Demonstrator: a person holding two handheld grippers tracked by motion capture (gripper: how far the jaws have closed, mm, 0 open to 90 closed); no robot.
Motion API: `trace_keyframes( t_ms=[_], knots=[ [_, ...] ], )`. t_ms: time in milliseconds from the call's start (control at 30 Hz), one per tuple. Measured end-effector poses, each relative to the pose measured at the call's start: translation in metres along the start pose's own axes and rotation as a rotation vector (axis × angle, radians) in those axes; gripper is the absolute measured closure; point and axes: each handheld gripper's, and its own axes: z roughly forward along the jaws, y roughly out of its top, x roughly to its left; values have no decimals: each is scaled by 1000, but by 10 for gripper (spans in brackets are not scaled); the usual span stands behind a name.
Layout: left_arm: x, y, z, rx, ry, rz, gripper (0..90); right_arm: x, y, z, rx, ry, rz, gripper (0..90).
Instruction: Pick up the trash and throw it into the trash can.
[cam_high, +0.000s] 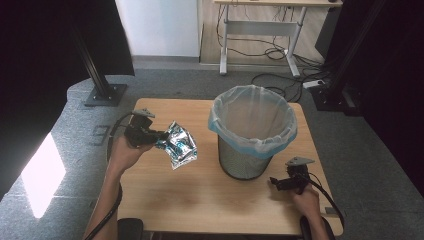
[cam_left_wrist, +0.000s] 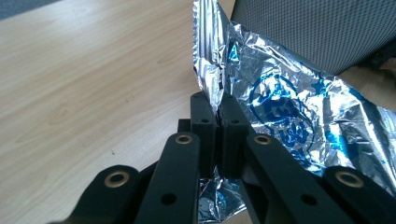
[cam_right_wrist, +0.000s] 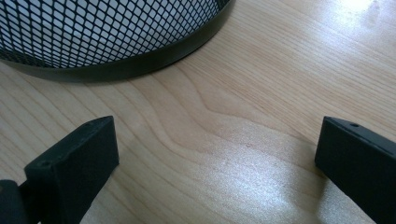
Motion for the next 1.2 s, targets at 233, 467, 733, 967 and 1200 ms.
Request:
trace_keyframes(
  t_ms=[233,467,733,967,1200],
  knots=[
    [1,17,-14,-10,-4,5,870,1,0,0,0,-1,-1,0],
    [0,32,-26,-19,-9,9,870,1,0,0,-1,0,-3,0],
    [-4,53,-38,-25,-19,11,870,1,0,0,1,1,-4,0],
    [-7,77,-50,-33,-21,18,870,1,0,0,1,1,-3,0],
    [-13,98,-58,-35,-7,44,869,1,0,0,0,3,-3,0]
  ],
)
